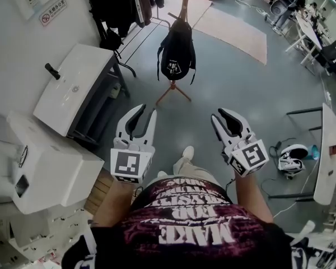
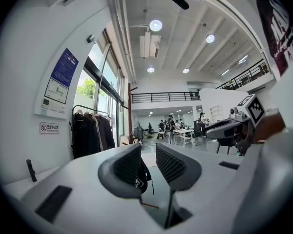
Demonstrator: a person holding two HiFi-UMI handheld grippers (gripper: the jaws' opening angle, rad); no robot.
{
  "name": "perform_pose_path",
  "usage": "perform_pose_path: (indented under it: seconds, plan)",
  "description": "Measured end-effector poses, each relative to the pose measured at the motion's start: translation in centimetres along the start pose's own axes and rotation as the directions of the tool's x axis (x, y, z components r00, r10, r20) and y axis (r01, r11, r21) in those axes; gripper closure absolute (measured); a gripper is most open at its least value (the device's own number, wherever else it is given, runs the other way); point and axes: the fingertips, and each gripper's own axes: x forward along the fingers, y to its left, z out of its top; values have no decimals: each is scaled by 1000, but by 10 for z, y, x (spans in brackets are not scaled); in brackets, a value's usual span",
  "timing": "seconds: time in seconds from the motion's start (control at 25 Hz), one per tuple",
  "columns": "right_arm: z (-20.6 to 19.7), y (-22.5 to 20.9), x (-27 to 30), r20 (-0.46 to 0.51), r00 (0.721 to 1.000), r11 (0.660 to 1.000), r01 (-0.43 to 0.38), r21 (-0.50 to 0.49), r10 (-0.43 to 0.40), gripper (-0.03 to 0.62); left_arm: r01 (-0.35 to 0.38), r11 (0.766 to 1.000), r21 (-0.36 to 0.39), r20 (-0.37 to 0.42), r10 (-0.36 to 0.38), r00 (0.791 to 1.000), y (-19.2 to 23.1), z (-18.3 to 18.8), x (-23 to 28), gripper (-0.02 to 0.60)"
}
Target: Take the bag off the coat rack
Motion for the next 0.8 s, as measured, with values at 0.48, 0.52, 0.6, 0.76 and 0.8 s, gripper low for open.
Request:
perform_pose_path:
  seconds: [0.48, 0.52, 0.6, 0.76, 0.8]
  plan:
    - [-12, -52, 21, 11, 1000, 999, -2, 48, 2, 445, -32, 999, 3, 8, 32, 999, 10, 4, 49, 489]
    - [-13, -57, 25, 10, 1000, 999, -3, 51, 2, 445, -34, 999, 1, 0, 34, 999, 12, 2, 53, 489]
    - [-15, -66, 35, 6, 1000, 998, -9, 58, 9, 445, -35, 999, 4, -20, 36, 999, 16, -3, 62, 489]
    - [-19, -80, 56, -3, 999, 997, -32, 64, 32, 442, -28, 999, -29, -38, 27, 999, 22, -12, 79, 489]
    - [-19, -83, 62, -3, 999, 997, -38, 63, 38, 442, -25, 999, -37, -42, 24, 999, 24, -14, 84, 488]
